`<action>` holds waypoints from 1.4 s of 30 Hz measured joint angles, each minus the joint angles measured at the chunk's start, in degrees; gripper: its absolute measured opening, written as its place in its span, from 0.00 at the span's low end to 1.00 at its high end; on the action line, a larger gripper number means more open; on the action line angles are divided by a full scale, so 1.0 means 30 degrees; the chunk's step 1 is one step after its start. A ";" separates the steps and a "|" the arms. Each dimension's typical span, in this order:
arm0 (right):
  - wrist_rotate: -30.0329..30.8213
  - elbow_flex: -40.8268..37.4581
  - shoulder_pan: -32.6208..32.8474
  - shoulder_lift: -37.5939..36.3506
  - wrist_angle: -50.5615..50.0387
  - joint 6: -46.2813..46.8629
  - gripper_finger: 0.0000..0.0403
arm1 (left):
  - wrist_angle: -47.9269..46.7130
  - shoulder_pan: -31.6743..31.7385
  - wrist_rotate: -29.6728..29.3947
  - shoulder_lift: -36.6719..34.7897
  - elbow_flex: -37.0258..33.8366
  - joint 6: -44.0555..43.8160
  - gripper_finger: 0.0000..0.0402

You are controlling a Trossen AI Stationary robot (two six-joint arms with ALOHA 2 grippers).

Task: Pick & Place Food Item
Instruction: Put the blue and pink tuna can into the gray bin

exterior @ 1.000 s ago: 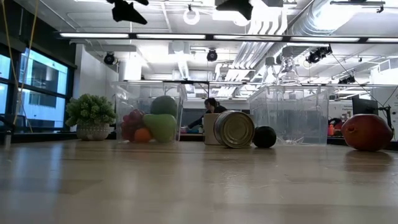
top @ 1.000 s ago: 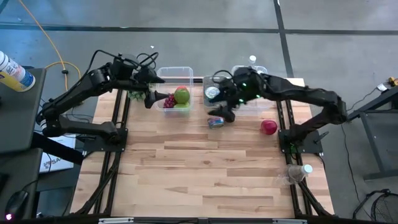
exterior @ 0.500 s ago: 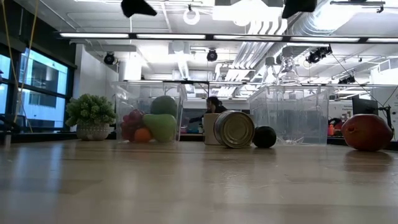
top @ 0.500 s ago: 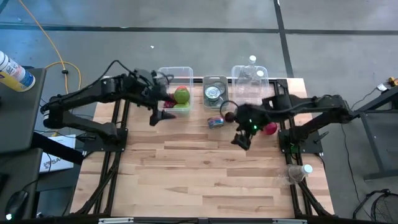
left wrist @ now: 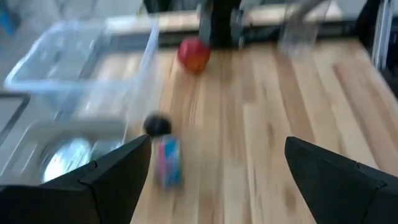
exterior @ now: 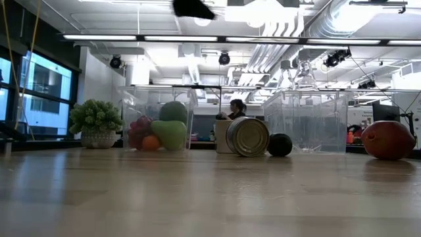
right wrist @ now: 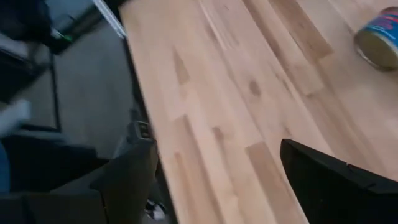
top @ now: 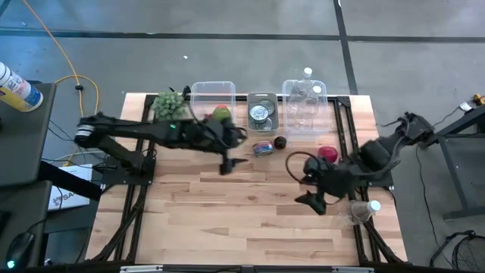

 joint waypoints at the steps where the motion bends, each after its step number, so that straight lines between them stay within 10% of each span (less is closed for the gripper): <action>1: 0.0528 0.0000 0.0661 -0.0157 0.0152 0.0460 0.82 | 0.1205 -0.0202 -0.0022 0.0626 0.0000 0.0027 0.89; 13: 0.8346 0.0000 0.7363 -0.0689 0.2157 -0.0803 0.82 | 0.5984 -0.1402 -0.1947 0.6454 -0.0029 -0.3700 0.89; 27: 0.8900 0.0000 0.9095 -0.0217 0.2350 -0.0241 0.82 | 0.7522 -0.0544 -0.4544 0.8628 0.0007 -0.2152 0.89; 42: 1.0501 0.0000 0.9040 0.0095 0.2699 0.0258 0.82 | 0.7882 0.1919 -0.2293 1.0067 -0.0015 -0.0970 0.89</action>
